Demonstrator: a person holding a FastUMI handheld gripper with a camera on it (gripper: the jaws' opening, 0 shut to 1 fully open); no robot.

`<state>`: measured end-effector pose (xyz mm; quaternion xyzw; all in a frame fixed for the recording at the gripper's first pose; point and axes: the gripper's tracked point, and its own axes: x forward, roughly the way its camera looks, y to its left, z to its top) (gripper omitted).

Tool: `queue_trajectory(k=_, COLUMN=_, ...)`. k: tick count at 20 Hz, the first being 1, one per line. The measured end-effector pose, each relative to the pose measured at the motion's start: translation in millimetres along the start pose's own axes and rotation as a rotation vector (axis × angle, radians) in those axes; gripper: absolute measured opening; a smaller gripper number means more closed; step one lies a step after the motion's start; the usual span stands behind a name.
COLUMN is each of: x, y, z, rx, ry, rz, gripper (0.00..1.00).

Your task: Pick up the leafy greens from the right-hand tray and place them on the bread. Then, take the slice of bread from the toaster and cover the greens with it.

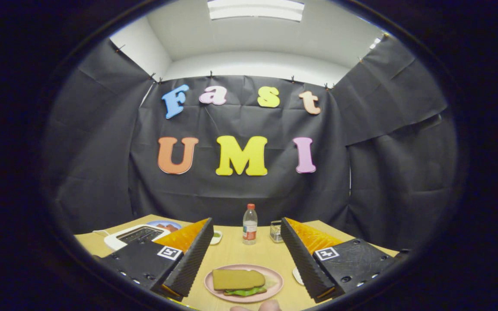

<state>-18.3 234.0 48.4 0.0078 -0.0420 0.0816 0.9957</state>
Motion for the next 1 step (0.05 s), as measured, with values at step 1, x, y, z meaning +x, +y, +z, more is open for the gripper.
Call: queue_trajectory(k=1, x=1.1, y=-0.3, z=-1.2, rx=0.002, ry=-0.006, rz=-0.009, gripper=0.95)
